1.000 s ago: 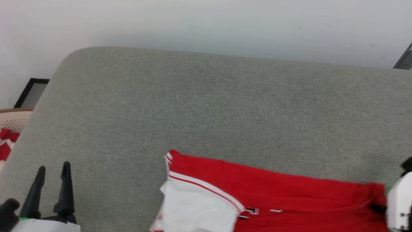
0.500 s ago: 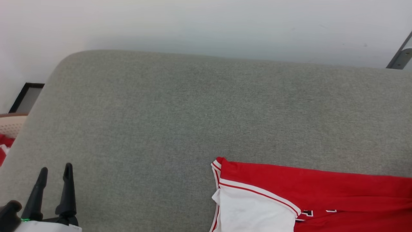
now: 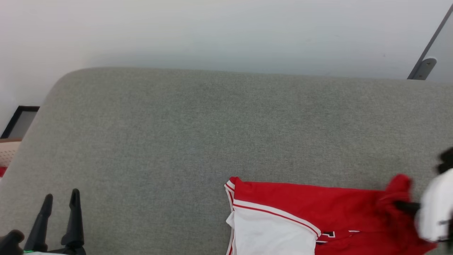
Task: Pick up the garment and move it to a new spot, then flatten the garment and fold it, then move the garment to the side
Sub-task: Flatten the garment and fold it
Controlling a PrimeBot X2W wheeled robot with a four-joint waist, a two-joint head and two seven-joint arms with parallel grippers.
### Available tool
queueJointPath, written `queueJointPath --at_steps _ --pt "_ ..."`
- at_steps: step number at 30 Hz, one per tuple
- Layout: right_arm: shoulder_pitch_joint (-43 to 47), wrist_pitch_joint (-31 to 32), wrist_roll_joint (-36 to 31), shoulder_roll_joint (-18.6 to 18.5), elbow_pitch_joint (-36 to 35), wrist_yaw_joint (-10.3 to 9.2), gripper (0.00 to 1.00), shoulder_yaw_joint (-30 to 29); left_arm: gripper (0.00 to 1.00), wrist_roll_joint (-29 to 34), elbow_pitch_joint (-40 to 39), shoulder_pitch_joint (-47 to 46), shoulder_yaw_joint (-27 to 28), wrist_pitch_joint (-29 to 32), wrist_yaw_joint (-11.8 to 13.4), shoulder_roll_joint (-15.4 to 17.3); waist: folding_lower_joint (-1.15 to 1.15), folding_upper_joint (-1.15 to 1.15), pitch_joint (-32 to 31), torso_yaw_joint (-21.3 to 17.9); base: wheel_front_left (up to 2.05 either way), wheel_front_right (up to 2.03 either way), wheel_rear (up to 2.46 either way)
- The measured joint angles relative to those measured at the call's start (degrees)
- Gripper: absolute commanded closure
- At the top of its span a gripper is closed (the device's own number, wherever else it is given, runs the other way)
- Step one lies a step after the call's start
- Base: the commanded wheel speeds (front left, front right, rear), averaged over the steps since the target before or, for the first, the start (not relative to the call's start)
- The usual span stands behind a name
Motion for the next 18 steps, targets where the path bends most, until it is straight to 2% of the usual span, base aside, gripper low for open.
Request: queueJointPath --at_steps 4,7,13,18 --pt "0.8 2.8 0.3 5.5 -6.3 0.00 1.00 3.9 0.00 0.0 0.2 -0.2 -0.9 0.0 0.0 -0.3 0.00 0.00 -0.1 0.5 0.00 0.00 0.00" --pt "0.1 2.9 -0.1 8.9 -7.5 0.00 1.00 7.7 0.00 0.0 0.6 -1.1 -1.8 0.0 0.0 -0.5 0.00 0.00 0.1 1.3 0.00 0.00 0.00" --pt "-3.0 -0.8 -0.9 14.1 -3.4 0.00 1.00 15.3 0.00 -0.1 1.8 -3.1 -3.9 0.0 -0.1 -0.5 0.00 0.00 0.5 3.4 0.00 0.00 0.00" --pt "-5.9 -5.1 -2.3 16.3 2.8 0.00 1.00 21.0 0.00 -0.3 2.6 -4.7 -4.8 0.0 -0.2 -0.7 0.00 0.00 0.8 5.2 0.00 0.00 0.00"
